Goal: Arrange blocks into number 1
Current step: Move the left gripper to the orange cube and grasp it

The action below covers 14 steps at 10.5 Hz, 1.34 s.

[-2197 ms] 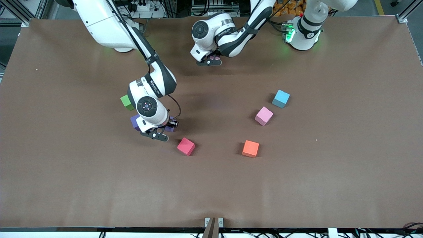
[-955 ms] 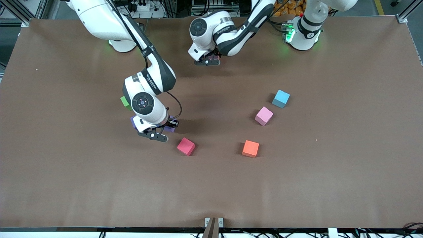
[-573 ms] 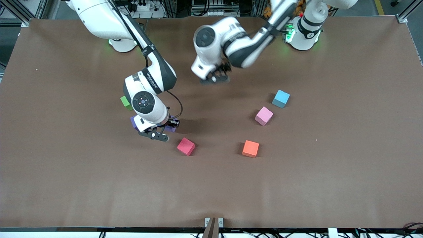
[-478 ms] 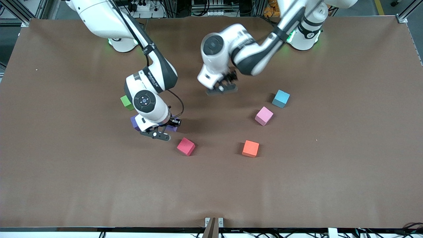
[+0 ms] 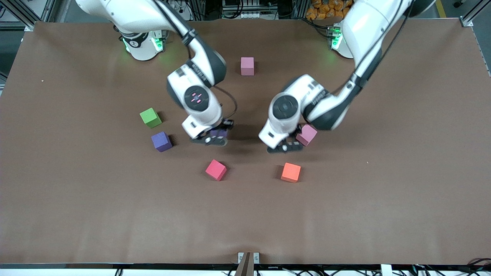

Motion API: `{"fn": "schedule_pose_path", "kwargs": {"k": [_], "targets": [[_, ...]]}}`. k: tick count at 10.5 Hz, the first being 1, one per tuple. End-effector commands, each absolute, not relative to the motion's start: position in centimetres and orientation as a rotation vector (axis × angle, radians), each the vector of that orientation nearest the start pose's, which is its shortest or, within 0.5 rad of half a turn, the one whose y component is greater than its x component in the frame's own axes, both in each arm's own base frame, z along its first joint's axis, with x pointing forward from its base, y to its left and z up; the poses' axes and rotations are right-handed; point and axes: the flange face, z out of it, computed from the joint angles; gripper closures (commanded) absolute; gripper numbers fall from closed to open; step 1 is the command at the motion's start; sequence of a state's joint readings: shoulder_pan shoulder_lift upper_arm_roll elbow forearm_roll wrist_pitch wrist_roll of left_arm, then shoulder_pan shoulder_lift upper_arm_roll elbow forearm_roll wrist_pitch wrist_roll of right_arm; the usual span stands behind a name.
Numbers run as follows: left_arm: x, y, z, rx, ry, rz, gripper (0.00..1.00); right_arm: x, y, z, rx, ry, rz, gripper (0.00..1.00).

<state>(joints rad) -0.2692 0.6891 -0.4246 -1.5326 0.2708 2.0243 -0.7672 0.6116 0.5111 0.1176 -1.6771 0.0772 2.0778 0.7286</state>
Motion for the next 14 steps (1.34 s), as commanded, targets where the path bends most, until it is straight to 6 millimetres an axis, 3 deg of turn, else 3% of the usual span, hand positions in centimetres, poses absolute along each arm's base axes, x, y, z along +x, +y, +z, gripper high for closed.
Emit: {"fn": "schedule_pose_path", "kwargs": {"k": [1, 5, 7, 9, 11, 14], "targets": [[59.7, -38.9, 26.6, -3.088, 0.212, 0.105, 0.0, 45.6, 48.0, 29.1, -3.124, -0.021, 0.294, 0.74], [62.9, -36.4, 25.8, -3.104, 0.39, -0.069, 0.0, 39.2, 52.9, 27.5, -3.156, -0.13, 0.324, 0.74], [64.1, -35.2, 24.9, -3.074, 0.529, -0.105, 0.0, 37.1, 53.0, 25.6, -3.187, -0.105, 0.358, 0.74], [65.2, -35.4, 23.5, -3.104, 0.501, -0.155, 0.0, 35.5, 53.3, 24.6, -3.211, 0.01, 0.368, 0.74], [64.8, -36.3, 22.7, -3.115, 0.486, -0.157, 0.0, 34.0, 53.4, 23.2, -3.209, 0.092, 0.362, 0.74], [64.5, -36.5, 22.2, -3.114, 0.468, -0.152, 0.0, 31.5, 54.0, 22.2, -3.215, 0.078, 0.375, 0.74]]}}
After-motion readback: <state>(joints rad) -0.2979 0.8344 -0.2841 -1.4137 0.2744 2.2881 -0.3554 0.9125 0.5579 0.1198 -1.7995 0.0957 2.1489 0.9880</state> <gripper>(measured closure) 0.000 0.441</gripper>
